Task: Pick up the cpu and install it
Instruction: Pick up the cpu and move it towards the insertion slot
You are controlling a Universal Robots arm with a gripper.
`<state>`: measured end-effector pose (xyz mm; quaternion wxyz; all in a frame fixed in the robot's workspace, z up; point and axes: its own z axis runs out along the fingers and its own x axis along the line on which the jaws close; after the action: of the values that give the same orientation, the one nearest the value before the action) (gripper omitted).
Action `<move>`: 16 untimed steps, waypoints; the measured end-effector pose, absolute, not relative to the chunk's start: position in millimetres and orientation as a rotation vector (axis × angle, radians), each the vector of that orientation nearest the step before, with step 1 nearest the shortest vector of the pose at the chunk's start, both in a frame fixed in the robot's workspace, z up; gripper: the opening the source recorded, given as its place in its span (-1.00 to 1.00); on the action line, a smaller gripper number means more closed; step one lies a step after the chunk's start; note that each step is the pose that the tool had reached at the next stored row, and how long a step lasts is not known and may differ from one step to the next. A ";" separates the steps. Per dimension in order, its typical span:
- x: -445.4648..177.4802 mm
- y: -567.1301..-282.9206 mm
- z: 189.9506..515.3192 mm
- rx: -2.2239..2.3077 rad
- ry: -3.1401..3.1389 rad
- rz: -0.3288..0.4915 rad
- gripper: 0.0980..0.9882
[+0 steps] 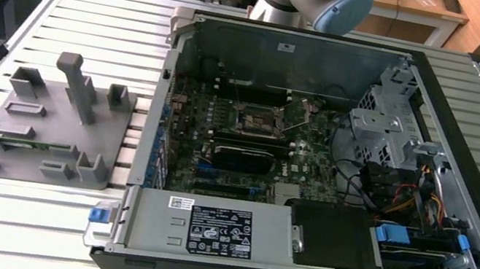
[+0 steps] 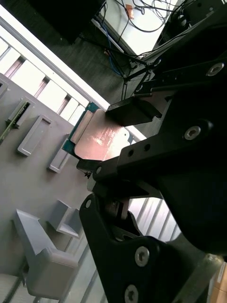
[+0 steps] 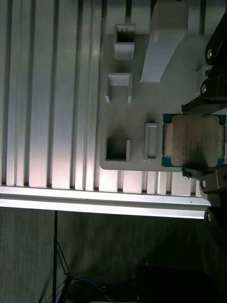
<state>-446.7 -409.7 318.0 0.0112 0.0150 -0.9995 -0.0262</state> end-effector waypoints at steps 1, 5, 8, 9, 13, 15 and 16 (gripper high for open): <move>-446.7 -409.5 318.6 0.047 -3.118 -0.082 -0.04; -446.7 -408.8 320.9 0.047 -3.118 -0.082 -0.04; -446.7 -408.5 322.6 0.047 -3.118 -0.082 -0.04; -446.7 -408.3 323.1 0.047 -3.118 -0.082 -0.04; -446.7 -407.1 325.5 0.047 -3.118 -0.082 -0.04; -446.7 -406.4 326.5 0.047 -3.118 -0.081 -0.04; -446.8 -406.0 327.1 0.047 -3.118 -0.081 -0.04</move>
<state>-446.8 -406.0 327.1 0.0113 0.0150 -0.9995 -0.0260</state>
